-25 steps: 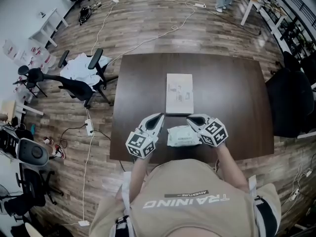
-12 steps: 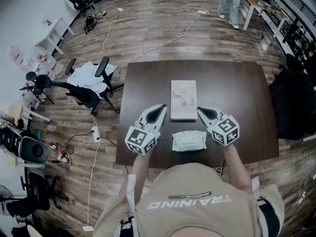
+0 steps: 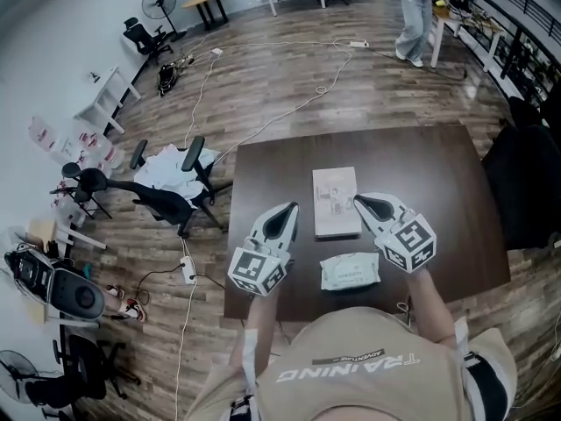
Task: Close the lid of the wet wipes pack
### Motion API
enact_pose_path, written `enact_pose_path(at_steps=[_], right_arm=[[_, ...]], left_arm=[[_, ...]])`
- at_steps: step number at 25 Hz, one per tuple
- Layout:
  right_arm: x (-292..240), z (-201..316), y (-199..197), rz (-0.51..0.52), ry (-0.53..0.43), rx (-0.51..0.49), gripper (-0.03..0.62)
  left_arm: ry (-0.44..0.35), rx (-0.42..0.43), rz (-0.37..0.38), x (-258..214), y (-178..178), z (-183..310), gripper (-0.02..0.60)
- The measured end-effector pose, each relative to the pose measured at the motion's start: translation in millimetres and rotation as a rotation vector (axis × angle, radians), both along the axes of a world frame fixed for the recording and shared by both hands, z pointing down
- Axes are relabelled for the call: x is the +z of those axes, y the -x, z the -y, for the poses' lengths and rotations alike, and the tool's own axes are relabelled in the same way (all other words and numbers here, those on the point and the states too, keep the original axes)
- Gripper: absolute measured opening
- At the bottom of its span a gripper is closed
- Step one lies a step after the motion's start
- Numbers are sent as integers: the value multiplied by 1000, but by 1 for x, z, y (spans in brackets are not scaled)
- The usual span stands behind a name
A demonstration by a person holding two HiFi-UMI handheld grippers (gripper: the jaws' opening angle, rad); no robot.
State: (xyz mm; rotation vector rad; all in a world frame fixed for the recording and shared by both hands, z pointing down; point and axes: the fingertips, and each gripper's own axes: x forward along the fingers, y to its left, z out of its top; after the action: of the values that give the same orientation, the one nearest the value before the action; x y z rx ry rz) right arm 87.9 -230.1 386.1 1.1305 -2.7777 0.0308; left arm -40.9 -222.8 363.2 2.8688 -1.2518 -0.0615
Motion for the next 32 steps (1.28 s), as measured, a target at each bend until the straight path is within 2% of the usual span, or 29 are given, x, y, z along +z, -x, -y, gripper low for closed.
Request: enact_pose_path(at_steps=[6,14,23,32], right_arm=[[-26,4,-8,41,-76,28,14],[-36,-1,-11,77,-135,63,14],[-25,-4,-18,52,-131,89,14],[-28,-8,-15,36,-154,83,14]], left_arm=[[-28,2,-46,-21,-1,0,9],[-92,-67,-20,-42,14,3,9],[-43,-84,-31,-17,13,1,9],[-44,-79,-26,-16,15,-6,9]])
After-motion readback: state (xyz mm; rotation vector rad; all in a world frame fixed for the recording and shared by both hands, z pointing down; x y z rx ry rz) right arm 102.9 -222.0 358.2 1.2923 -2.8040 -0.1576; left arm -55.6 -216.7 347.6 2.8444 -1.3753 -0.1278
